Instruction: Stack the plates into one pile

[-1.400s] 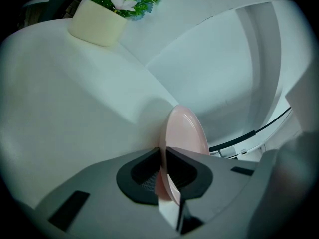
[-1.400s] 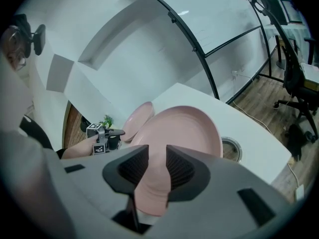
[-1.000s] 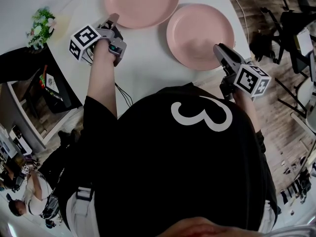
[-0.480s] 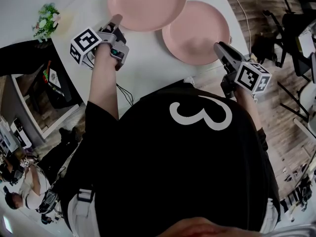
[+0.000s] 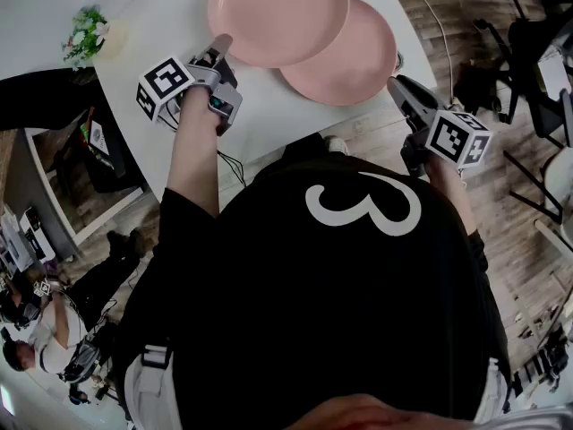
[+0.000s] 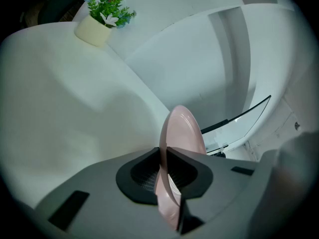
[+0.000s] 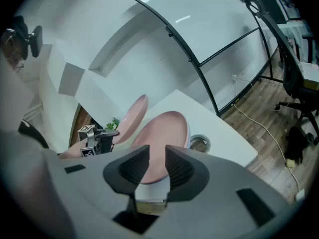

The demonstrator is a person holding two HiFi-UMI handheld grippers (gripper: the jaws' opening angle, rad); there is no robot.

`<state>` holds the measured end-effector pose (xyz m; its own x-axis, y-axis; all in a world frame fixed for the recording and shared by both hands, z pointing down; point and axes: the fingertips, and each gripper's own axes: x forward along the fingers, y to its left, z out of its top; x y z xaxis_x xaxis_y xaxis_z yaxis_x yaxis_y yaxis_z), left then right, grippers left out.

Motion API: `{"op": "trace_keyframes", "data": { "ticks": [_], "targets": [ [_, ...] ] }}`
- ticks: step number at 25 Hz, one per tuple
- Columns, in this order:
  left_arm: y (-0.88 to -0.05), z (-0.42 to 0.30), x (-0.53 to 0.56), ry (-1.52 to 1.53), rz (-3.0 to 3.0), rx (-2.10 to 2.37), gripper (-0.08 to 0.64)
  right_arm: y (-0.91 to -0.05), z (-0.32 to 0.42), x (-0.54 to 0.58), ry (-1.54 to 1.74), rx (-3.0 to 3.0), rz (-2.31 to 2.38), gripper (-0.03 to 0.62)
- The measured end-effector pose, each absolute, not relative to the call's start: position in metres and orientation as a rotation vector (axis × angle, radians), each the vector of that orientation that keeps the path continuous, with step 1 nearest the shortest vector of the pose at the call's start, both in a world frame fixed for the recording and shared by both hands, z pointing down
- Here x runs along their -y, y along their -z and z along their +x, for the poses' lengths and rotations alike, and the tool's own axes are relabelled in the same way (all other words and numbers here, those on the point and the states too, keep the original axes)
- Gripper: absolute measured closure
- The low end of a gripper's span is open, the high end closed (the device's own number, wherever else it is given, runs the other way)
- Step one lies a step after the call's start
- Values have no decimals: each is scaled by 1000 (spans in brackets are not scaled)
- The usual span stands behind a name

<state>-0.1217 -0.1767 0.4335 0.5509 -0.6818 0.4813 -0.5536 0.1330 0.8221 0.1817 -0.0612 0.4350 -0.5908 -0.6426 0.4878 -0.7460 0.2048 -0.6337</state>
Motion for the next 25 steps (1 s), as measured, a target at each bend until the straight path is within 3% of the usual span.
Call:
{"op": "trace_keyframes", "data": {
  "ticks": [25],
  "targets": [
    [-451, -35, 109, 72, 1531, 1070, 511, -440, 243, 31, -1308, 2405, 1328, 480]
  ]
}}
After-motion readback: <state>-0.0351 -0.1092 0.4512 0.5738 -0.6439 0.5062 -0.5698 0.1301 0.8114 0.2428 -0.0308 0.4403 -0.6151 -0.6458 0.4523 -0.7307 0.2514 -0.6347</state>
